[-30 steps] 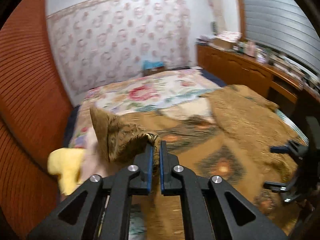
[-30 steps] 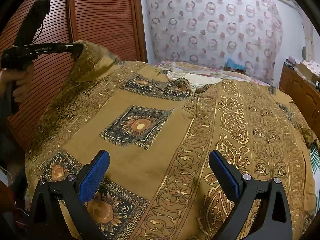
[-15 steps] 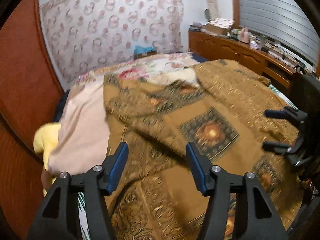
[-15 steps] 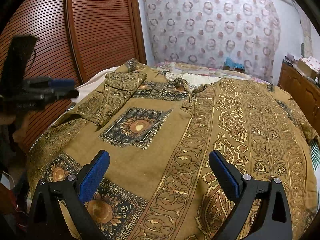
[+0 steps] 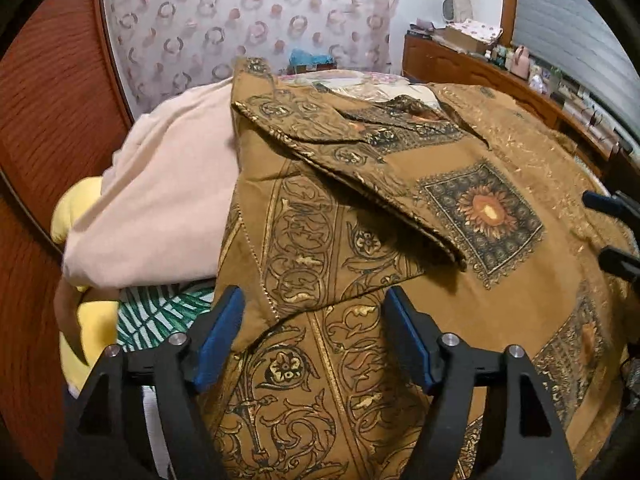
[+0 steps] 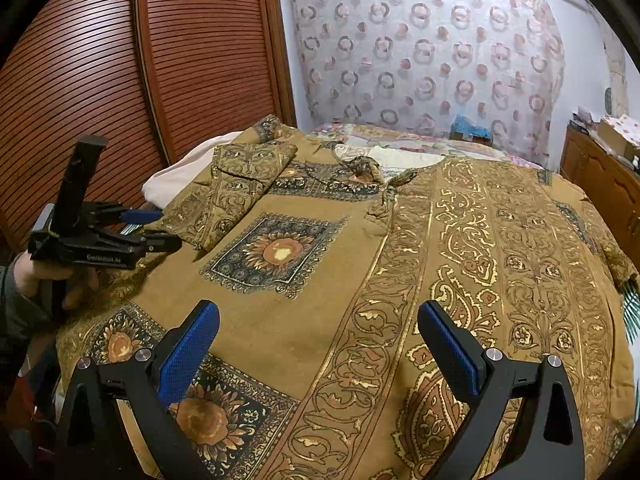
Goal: Fold small clothes
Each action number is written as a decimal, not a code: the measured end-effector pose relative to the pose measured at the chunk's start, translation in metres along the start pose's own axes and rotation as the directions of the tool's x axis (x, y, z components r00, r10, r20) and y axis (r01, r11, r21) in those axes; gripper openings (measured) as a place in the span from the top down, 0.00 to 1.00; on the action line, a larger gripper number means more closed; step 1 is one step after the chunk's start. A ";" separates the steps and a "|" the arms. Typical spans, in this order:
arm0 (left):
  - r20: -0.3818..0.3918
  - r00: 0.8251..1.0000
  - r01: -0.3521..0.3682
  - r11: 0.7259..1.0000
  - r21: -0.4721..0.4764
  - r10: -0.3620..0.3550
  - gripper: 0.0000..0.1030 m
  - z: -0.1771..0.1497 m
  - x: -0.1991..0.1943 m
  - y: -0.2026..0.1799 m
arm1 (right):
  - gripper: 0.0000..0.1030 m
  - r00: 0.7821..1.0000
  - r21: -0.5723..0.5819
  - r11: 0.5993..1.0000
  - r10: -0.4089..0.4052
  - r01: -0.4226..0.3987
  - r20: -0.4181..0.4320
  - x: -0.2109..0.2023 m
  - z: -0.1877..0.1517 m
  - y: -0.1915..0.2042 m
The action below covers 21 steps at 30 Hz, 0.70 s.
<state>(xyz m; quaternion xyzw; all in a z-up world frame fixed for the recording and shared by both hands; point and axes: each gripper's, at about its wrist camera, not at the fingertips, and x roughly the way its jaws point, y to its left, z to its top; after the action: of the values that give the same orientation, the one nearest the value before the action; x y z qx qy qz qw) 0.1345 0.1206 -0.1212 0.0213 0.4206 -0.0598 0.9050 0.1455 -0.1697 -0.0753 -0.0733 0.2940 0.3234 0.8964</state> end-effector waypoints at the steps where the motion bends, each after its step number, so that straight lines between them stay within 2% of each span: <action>1: -0.003 1.000 0.006 1.000 0.004 -0.006 0.23 0.000 0.000 0.000 | 0.04 1.000 0.002 1.000 0.008 -0.008 0.000 -0.001 0.001 -0.001; 2: -0.009 1.000 0.007 1.000 0.018 -0.007 0.19 0.000 0.001 -0.003 | 0.04 1.000 0.006 1.000 0.009 -0.009 -0.002 0.000 0.001 -0.002; 8: -0.009 1.000 0.002 1.000 0.020 -0.002 0.19 0.000 0.001 -0.011 | 0.05 1.000 -0.002 1.000 0.014 -0.014 -0.013 0.002 0.012 -0.002; 14: -0.010 1.000 0.002 1.000 0.018 -0.002 0.19 0.001 0.001 -0.009 | 0.08 1.000 -0.051 0.998 0.030 -0.029 0.008 0.007 0.042 0.005; 21: -0.011 1.000 -0.020 1.000 -0.016 0.020 0.18 -0.003 -0.004 -0.012 | 0.11 0.998 -0.106 0.993 0.059 -0.060 -0.013 0.053 0.085 0.025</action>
<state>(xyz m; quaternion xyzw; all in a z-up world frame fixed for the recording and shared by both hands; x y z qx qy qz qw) 0.1282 0.1090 -0.1201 0.0184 0.4260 -0.0471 0.9033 0.2033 -0.0942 -0.0351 -0.1139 0.2830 0.3646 0.8798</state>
